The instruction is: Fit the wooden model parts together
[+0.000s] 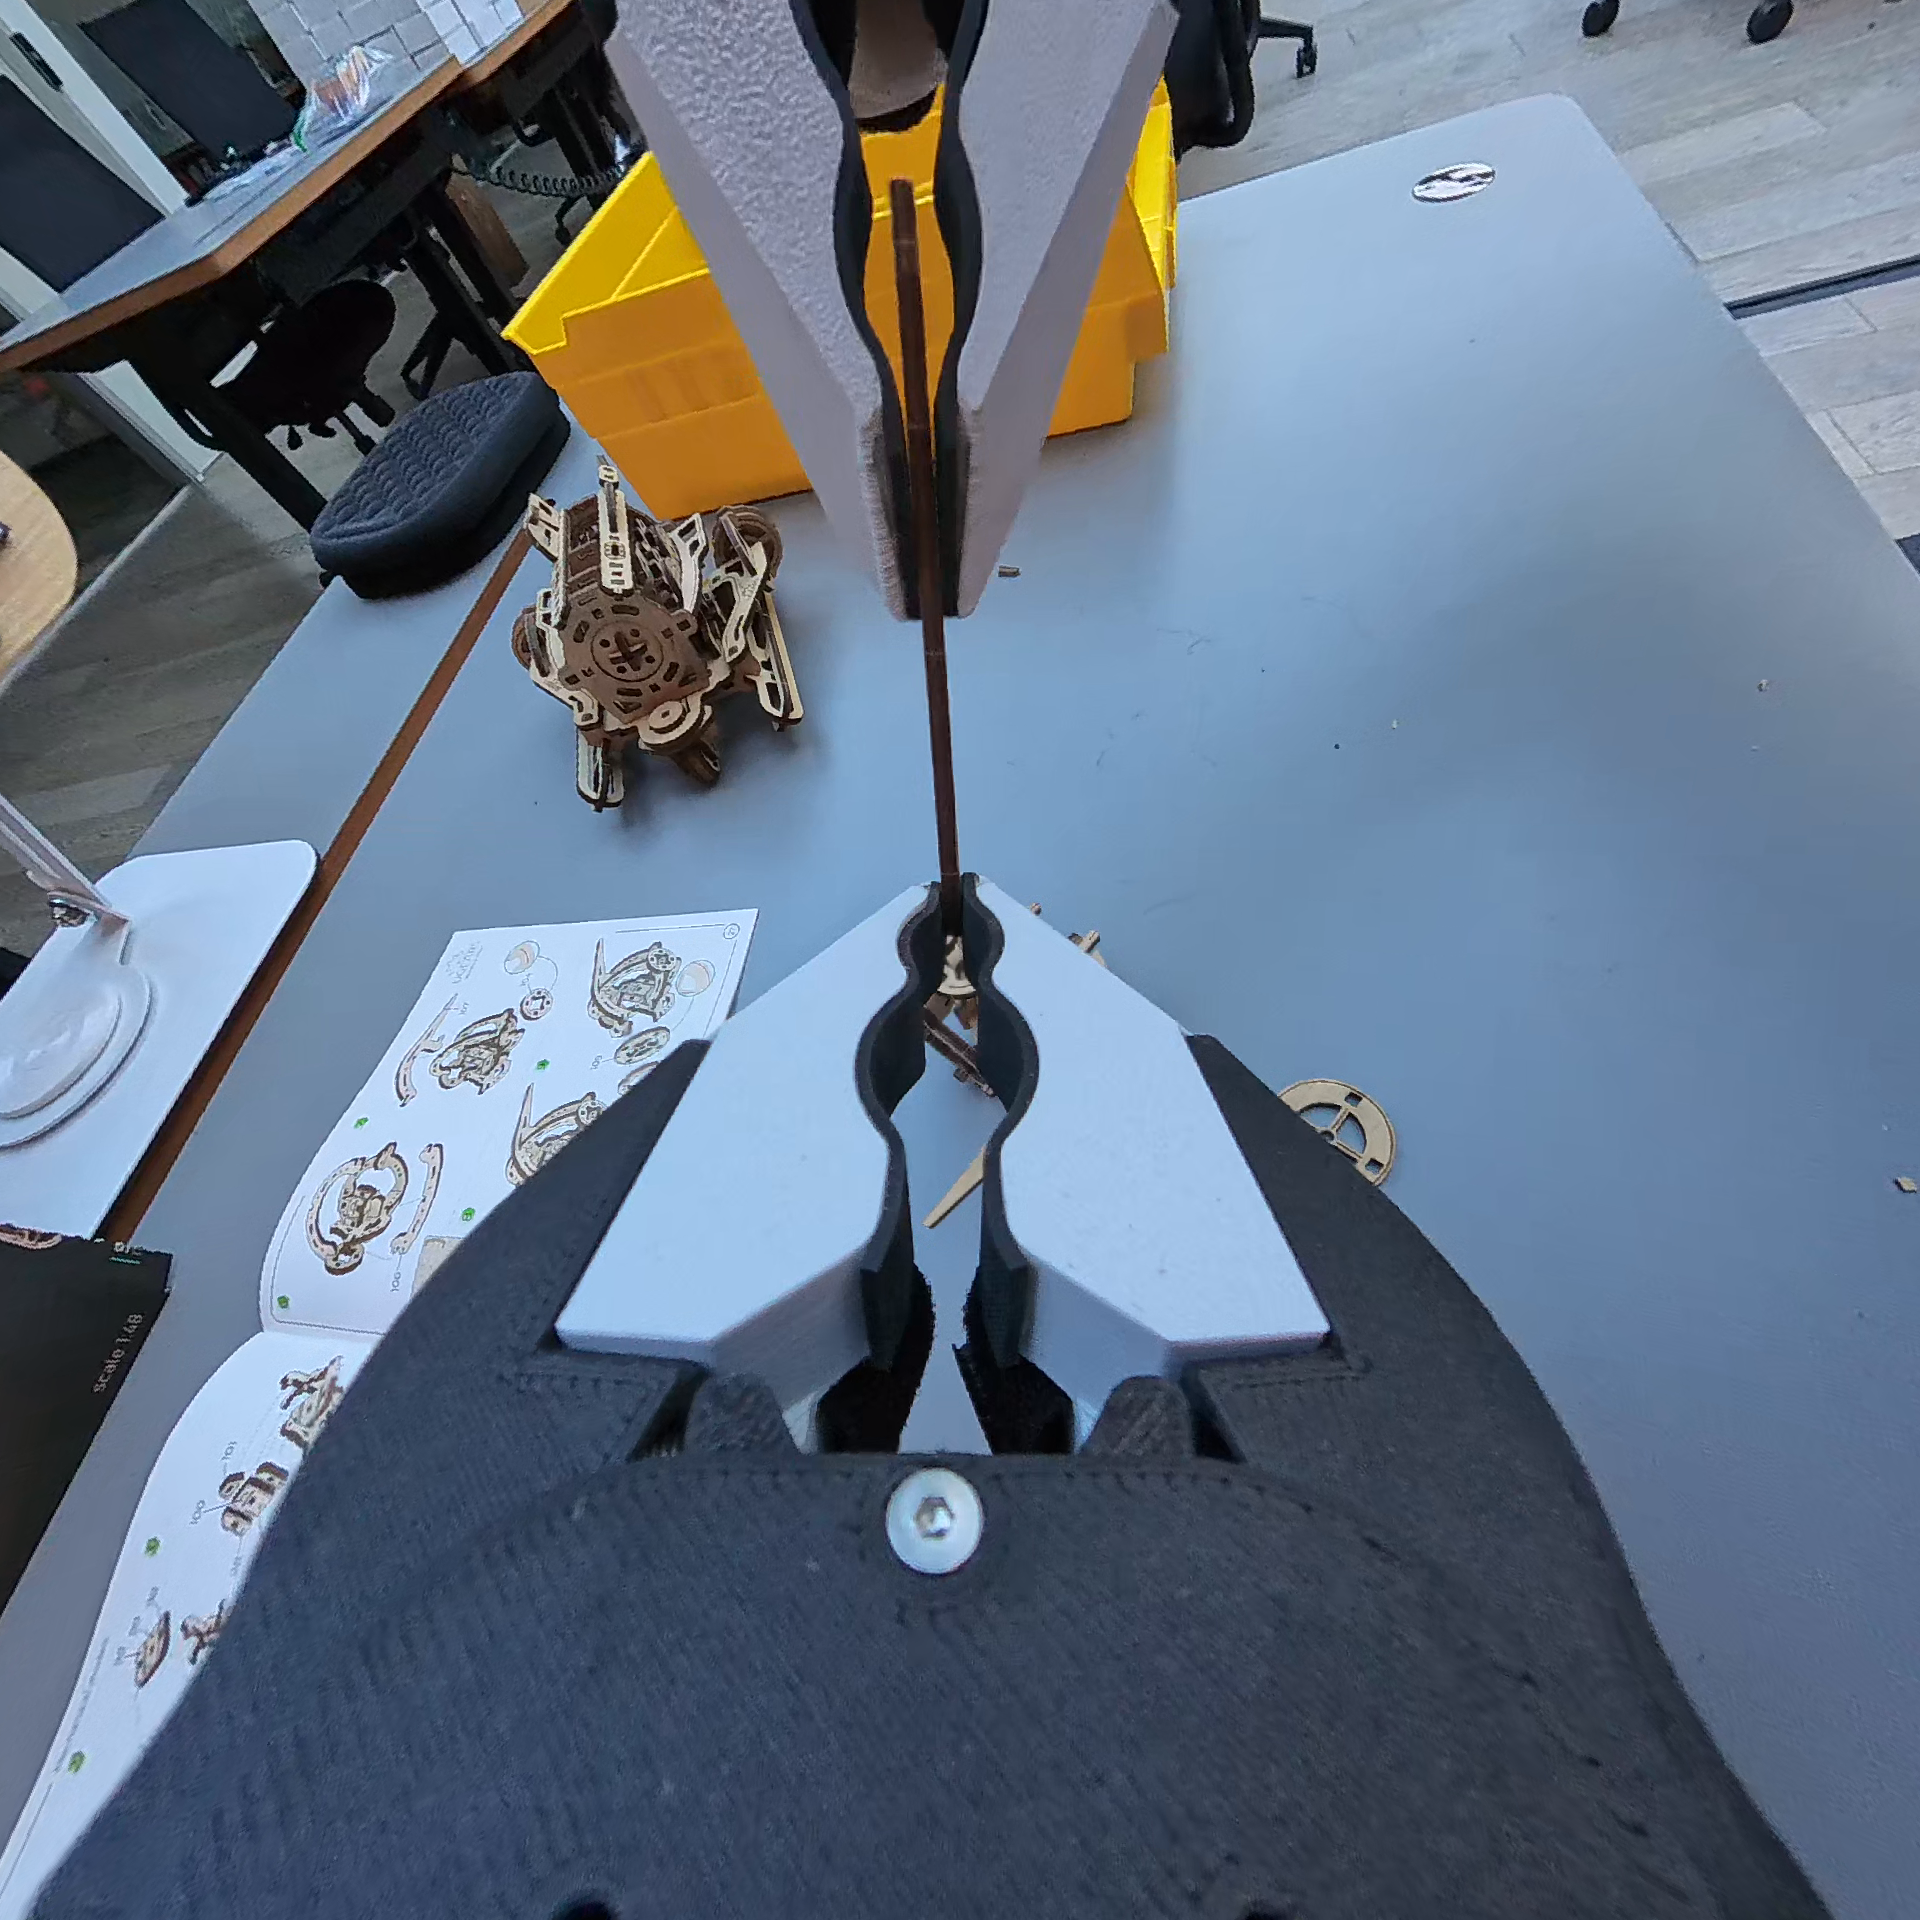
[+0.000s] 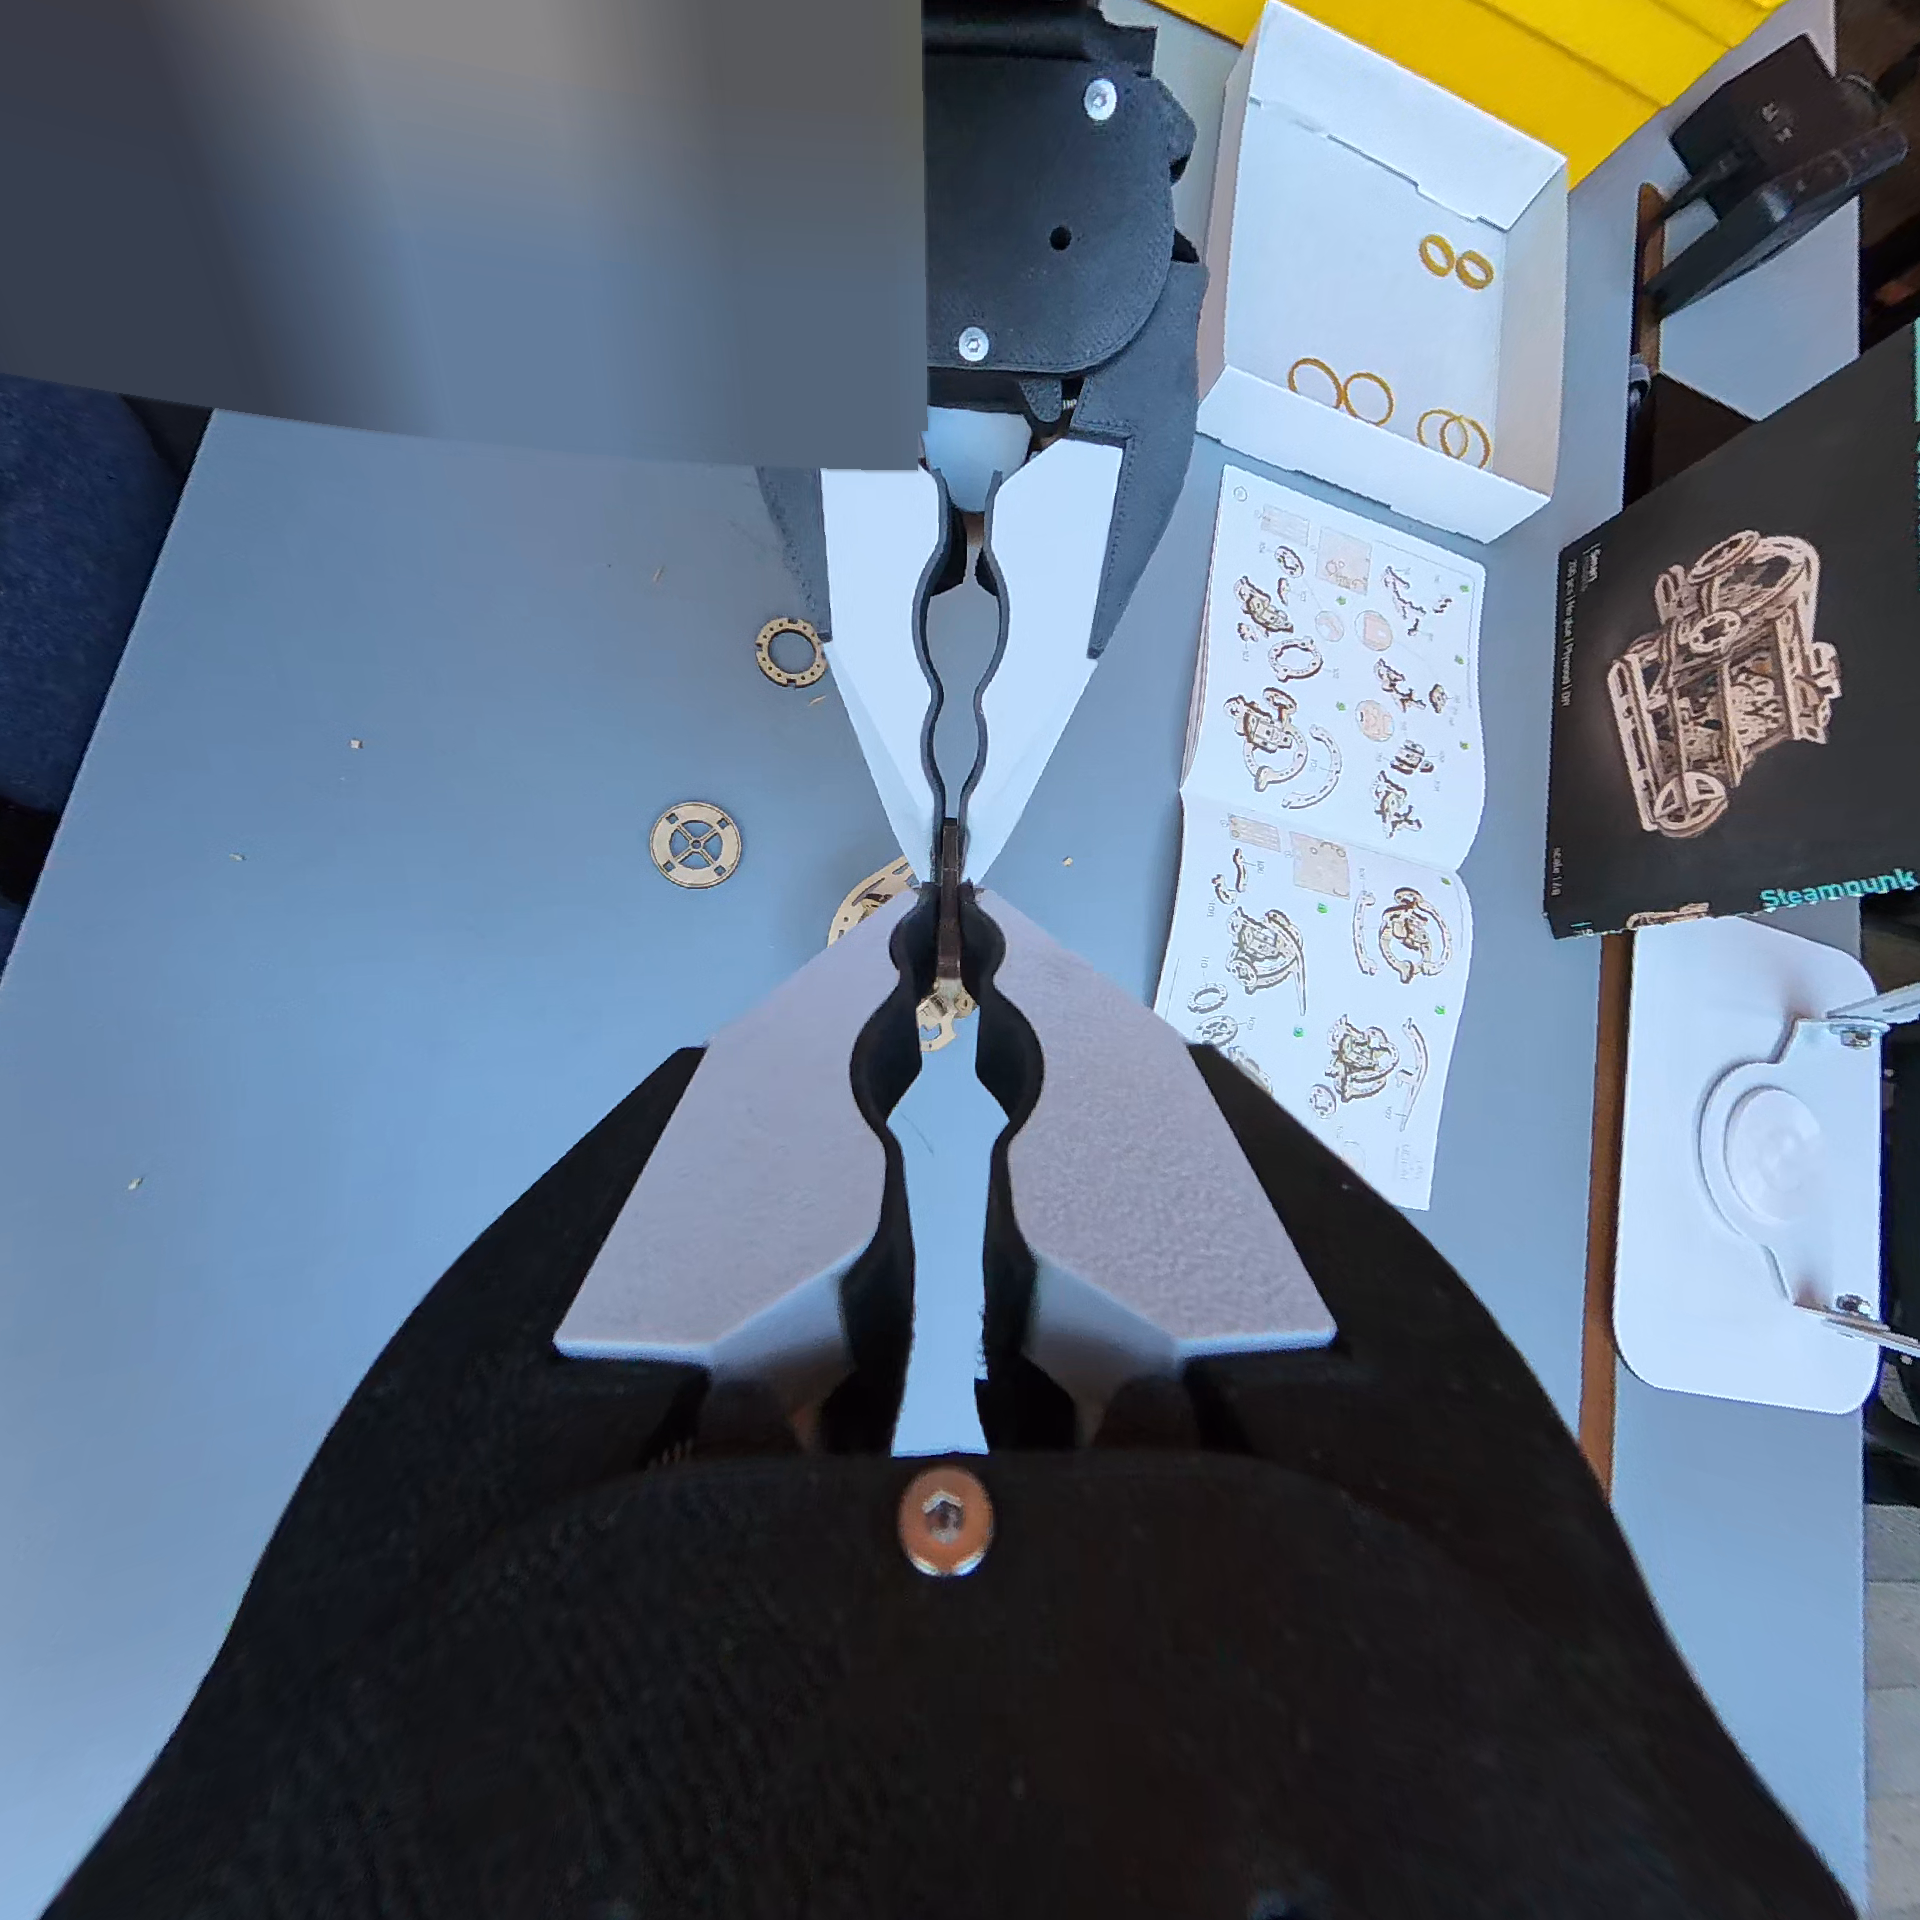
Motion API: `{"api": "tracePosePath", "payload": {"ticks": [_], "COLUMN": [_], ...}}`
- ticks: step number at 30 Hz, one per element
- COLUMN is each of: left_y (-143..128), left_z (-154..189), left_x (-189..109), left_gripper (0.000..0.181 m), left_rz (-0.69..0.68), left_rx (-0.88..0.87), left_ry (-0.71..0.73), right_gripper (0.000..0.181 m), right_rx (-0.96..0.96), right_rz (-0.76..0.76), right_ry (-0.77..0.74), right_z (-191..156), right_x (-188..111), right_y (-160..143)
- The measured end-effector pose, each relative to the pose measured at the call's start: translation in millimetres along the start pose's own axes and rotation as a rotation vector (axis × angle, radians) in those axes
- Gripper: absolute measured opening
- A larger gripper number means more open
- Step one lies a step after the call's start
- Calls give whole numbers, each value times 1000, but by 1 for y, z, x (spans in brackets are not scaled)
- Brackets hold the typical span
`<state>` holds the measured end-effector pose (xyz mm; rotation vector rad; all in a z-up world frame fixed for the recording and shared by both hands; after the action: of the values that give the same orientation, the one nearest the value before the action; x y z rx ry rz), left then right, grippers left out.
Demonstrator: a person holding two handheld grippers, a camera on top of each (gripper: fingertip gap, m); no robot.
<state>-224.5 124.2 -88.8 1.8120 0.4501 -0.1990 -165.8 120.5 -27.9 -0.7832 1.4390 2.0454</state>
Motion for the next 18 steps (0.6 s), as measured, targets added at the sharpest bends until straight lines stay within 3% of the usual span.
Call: {"api": "tracePosePath", "payload": {"ticks": [1, 3, 6, 9, 13, 18], "left_y": [0, 0, -8, -20, -44, -49], "left_z": [0, -1, 0, -2, -3, -3], "left_x": [0, -1, 0, 2, 14, 26], "left_gripper": [0, 5, 44, 61, 90, 96], "left_rz": [10, 35, 38, 60, -26, -47], "left_rx": [6, 14, -38, -56, -23, -26], "left_ry": [3, 18, -59, -123, -158, -234], "right_gripper": [1, 1, 1, 0, 1, 1], "right_rx": [-6, -22, -89, -198, -258, -215], "right_rz": [-1, -21, -113, -189, -223, -248], "right_ry": [0, 0, 56, 110, 124, 179], "right_z": [0, 0, -6, -14, -12, -11], "right_x": [0, -1, 4, 16, 28, 37], "right_y": [0, -3, -21, -39, -46, -47]}}
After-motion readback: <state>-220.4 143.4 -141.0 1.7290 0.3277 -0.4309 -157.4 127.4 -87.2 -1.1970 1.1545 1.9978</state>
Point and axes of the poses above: each gripper's, where its closed fingertips meet, x out along the fingers, y out of its top, z = x × y across the jaws, the point moved 4 cm from there along -x, back along the fingers, and after that the axes turned 3 degrees about z, right-handed, at the moved point
